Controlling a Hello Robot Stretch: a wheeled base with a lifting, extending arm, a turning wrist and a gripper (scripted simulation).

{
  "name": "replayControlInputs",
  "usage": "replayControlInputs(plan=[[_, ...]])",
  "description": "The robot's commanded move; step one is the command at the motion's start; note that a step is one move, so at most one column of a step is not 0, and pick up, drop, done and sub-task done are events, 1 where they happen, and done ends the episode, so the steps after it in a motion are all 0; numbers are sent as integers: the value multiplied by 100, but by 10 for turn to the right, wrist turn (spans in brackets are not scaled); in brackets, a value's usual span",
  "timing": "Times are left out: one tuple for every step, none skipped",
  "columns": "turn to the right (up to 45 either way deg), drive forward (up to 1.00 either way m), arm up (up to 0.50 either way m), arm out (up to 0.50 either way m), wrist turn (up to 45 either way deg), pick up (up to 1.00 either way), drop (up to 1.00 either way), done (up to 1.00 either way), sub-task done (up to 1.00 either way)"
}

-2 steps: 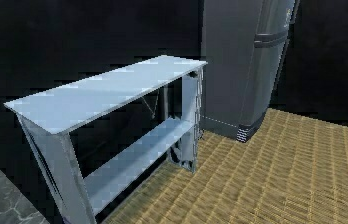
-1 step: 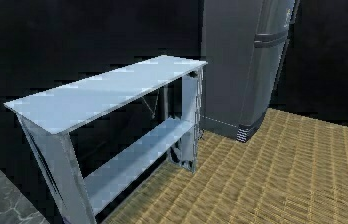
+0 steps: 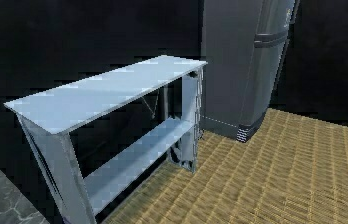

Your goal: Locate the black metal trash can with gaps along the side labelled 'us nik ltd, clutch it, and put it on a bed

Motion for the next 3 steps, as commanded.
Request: replayControlInputs(plan=[[0,0,0,0,450,0,0,0,0],[0,0,0,0,90,0,0,0,0],[0,0,-30,0,0,0,0,0,0]])
